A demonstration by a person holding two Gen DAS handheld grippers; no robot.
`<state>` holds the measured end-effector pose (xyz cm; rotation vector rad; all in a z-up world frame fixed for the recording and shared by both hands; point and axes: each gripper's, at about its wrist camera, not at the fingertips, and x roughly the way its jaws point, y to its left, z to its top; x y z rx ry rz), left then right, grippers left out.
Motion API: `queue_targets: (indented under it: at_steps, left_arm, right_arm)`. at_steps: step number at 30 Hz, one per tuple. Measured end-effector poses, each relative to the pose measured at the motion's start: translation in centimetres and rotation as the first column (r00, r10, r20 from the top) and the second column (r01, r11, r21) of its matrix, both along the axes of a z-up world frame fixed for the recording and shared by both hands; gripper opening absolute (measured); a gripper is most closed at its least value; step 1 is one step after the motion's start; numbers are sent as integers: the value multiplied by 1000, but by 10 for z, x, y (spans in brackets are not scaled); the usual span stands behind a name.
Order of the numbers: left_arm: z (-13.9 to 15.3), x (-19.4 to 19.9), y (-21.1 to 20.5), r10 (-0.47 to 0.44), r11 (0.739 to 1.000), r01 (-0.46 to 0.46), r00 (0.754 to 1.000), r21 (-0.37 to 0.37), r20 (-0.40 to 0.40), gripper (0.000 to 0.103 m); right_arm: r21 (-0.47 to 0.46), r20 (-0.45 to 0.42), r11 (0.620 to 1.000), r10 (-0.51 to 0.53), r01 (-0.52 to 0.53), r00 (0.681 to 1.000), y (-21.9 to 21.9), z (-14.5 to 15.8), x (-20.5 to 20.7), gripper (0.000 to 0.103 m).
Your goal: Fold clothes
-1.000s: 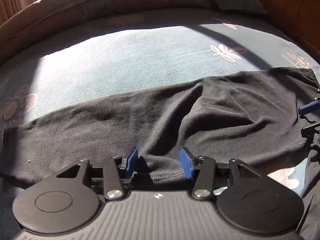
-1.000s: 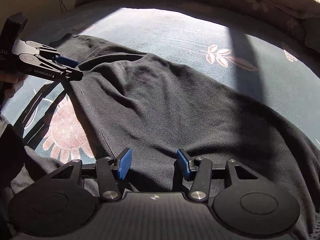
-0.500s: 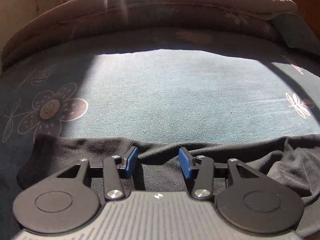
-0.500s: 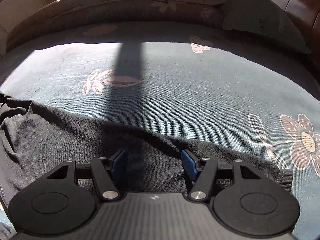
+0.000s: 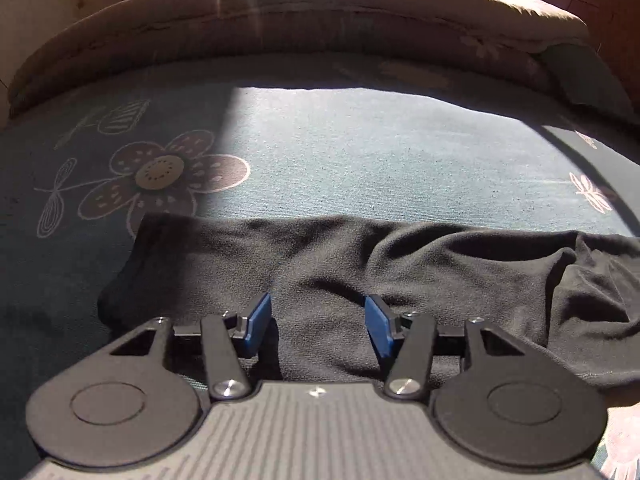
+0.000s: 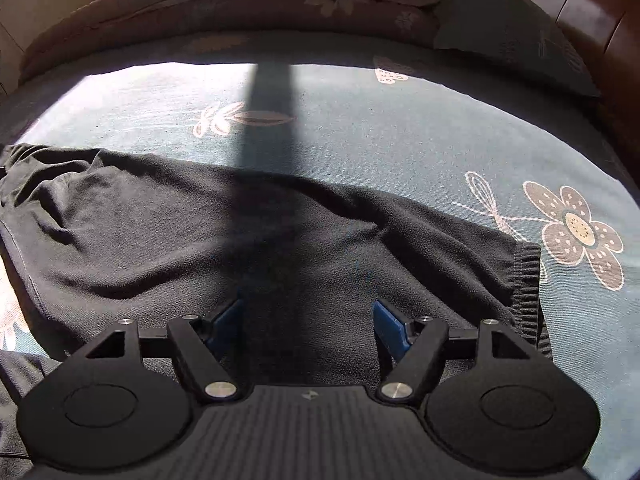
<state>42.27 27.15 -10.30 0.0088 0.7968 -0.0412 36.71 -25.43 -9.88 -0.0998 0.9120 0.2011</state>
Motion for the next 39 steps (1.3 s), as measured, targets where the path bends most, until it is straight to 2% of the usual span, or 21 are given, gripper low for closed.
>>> queue_targets:
  at_steps: [2, 3, 4, 6, 8, 10, 12, 13, 16, 22, 24, 26, 28, 31, 33, 35, 38, 39]
  left_arm:
    - [5, 7, 10, 42, 999, -42, 998, 2, 42, 54]
    - [5, 15, 18, 77, 997, -76, 996, -28, 48, 54]
    - [2, 22, 25, 98, 994, -96, 994, -50, 38, 54]
    - [-12, 32, 36, 150, 988, -151, 988, -41, -32, 55]
    - [-11, 28, 40, 168, 985, -169, 986, -44, -17, 56]
    - [-3, 20, 34, 192, 981, -193, 981, -32, -19, 51]
    - [4, 10, 16, 107, 994, -107, 994, -33, 1, 53]
    - [6, 6, 7, 60, 998, -59, 998, -33, 11, 56]
    - [3, -4, -34, -91, 993, 90, 996, 78, 12, 60]
    - [1, -14, -50, -86, 989, 91, 995, 121, -40, 63]
    - [10, -16, -64, -102, 982, 105, 994, 159, -30, 61]
    - [21, -18, -93, -176, 968, 175, 984, 179, -15, 62]
    - [18, -20, -122, -229, 958, 231, 973, 168, -27, 64]
    - [11, -24, -164, -305, 940, 309, 951, 145, -50, 64]
    - [6, -27, -193, -355, 924, 360, 933, 129, -64, 64]
    - [1, -30, -221, -403, 905, 410, 912, 112, -77, 64]
    - [-6, -34, -264, -475, 872, 482, 875, 86, -95, 65]
    - [-1, -36, -268, -465, 878, 473, 880, 71, -100, 64]
  right_arm:
    - [27, -5, 1000, -15, 15, 1000, -2, -5, -3, 83]
    - [41, -7, 999, -22, 22, 1000, -4, -7, -4, 87]
    - [51, -10, 998, -29, 29, 1000, -4, -9, -5, 88]
    - [44, -13, 999, -27, 28, 1000, -1, -11, -6, 95]
    - [24, -18, 1000, -14, 14, 1000, 2, -13, -7, 99]
    - [21, -19, 1000, -7, 7, 1000, 3, -15, -7, 103]
    - [26, -17, 1000, -6, 7, 1000, 3, -17, -7, 103]
    - [25, -14, 1000, -8, 9, 1000, 3, -17, -7, 103]
    - [16, -6, 1000, -20, 20, 1000, 6, -18, -7, 103]
    - [17, -14, 1000, -3, 3, 1000, -2, -17, -22, 103]
    - [18, -35, 1000, -8, 8, 999, -9, -12, -30, 103]
    - [31, -34, 999, -22, 23, 999, -13, -3, -35, 103]
    - [52, 5, 999, -16, 16, 1000, -11, 5, -35, 103]
    - [63, 3, 998, 13, -13, 1000, 1, 3, -26, 103]
    - [35, -33, 999, 42, -40, 999, 9, -8, -25, 103]
    - [-3, -32, 998, 58, -59, 998, 10, -14, -33, 103]
    - [6, -22, 999, 43, -43, 999, -2, -9, -53, 103]
    - [7, -8, 999, 38, -38, 999, -6, -5, -61, 103]
